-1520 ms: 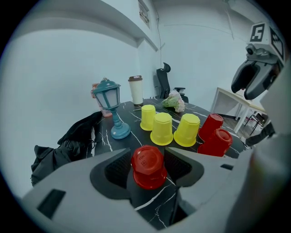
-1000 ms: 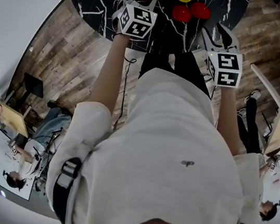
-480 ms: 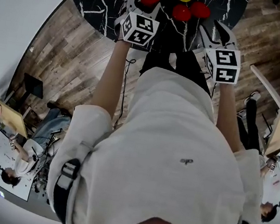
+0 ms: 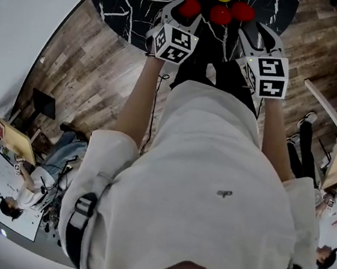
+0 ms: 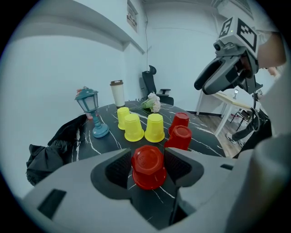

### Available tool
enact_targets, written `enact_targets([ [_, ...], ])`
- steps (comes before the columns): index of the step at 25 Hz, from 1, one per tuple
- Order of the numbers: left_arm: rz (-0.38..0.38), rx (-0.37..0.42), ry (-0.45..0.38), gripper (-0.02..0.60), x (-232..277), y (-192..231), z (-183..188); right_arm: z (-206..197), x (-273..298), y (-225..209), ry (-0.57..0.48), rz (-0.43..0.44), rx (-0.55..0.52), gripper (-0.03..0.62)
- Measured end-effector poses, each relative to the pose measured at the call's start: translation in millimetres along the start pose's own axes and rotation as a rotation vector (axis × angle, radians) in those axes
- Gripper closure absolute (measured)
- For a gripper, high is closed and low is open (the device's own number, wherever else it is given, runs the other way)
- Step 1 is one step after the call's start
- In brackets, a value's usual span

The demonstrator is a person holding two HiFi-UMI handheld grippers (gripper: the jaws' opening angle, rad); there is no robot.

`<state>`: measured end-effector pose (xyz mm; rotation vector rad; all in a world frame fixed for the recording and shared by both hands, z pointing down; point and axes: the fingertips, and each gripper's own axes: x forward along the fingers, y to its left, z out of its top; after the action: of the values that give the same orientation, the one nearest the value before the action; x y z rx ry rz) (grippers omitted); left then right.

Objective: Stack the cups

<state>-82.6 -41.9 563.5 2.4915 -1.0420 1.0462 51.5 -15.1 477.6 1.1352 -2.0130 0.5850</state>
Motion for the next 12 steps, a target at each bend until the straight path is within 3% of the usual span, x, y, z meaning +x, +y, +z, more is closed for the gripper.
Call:
enact_targets([
  [12,-0.034,0.036,0.029,0.356,3.0,-35.1,-8.8,-14.2,-8.4,-1.8,-0.006,0.005,0.010,0.390],
])
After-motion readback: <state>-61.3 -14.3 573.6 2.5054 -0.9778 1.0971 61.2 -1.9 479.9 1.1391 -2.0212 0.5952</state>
